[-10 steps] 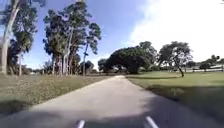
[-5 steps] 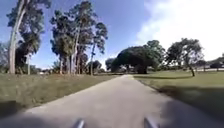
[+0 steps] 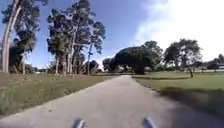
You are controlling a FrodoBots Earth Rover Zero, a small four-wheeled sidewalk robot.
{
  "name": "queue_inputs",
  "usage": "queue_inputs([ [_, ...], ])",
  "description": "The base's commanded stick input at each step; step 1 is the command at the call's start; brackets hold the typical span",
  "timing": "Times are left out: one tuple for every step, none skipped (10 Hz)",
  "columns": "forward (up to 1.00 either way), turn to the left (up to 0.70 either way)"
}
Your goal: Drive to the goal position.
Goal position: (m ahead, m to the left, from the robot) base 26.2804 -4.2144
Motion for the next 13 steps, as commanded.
queue_inputs([
  [0.70, 0.35],
  [0.70, 0.13],
  [0.70, 0.00],
  [0.70, 0.00],
  [0.70, 0.00],
  [0.70, 0.00],
  [0.73, 0.00],
  [0.85, 0.00],
  [0.85, 0.00],
  [0.85, 0.00],
  [0.85, 0.00],
  [0.85, 0.00],
  [0.85, 0.00],
])
